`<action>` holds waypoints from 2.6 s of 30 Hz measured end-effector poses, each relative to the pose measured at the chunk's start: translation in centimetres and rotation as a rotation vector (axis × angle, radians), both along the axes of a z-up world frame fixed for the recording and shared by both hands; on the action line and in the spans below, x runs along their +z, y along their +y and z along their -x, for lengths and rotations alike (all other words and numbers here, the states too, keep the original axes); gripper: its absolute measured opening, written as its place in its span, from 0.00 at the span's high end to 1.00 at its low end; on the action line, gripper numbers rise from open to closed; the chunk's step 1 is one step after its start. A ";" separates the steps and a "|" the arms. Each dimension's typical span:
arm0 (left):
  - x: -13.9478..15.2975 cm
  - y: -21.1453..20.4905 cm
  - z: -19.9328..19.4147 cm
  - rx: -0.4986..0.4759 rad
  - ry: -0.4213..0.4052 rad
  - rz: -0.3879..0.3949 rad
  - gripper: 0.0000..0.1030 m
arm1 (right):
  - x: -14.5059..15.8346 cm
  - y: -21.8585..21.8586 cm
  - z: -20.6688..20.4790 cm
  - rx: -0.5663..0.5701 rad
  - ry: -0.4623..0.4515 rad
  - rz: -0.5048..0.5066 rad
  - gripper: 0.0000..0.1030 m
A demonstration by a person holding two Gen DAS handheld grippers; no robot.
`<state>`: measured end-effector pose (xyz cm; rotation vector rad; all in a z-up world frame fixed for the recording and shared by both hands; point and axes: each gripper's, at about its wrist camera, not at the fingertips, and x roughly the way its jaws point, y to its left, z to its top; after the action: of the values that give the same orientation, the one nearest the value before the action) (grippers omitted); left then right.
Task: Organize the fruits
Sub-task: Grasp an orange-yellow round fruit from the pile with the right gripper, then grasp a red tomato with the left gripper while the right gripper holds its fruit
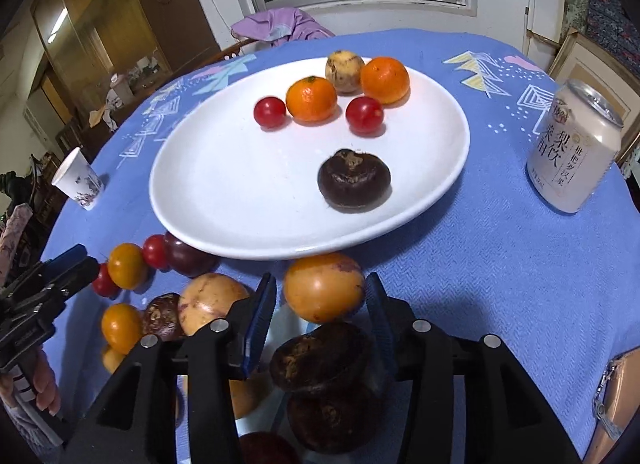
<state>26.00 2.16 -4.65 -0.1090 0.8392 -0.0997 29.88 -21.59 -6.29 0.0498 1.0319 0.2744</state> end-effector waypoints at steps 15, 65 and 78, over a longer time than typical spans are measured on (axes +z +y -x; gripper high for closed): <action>-1.2 -0.1 0.2 0.005 0.007 -0.050 0.35 | 4.0 -0.7 4.9 -0.001 -0.135 -0.027 0.60; -3.1 -1.3 -0.4 -0.081 0.041 -0.105 0.52 | 3.2 -2.8 12.7 -0.033 -0.168 -0.139 0.59; -2.5 -1.3 0.1 -0.092 0.006 -0.081 0.70 | 2.8 -2.2 12.8 -0.026 -0.180 -0.082 0.63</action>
<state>25.86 0.90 -7.17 0.0053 0.8529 -0.1519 17.07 -23.74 -3.52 0.1106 0.8404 0.2919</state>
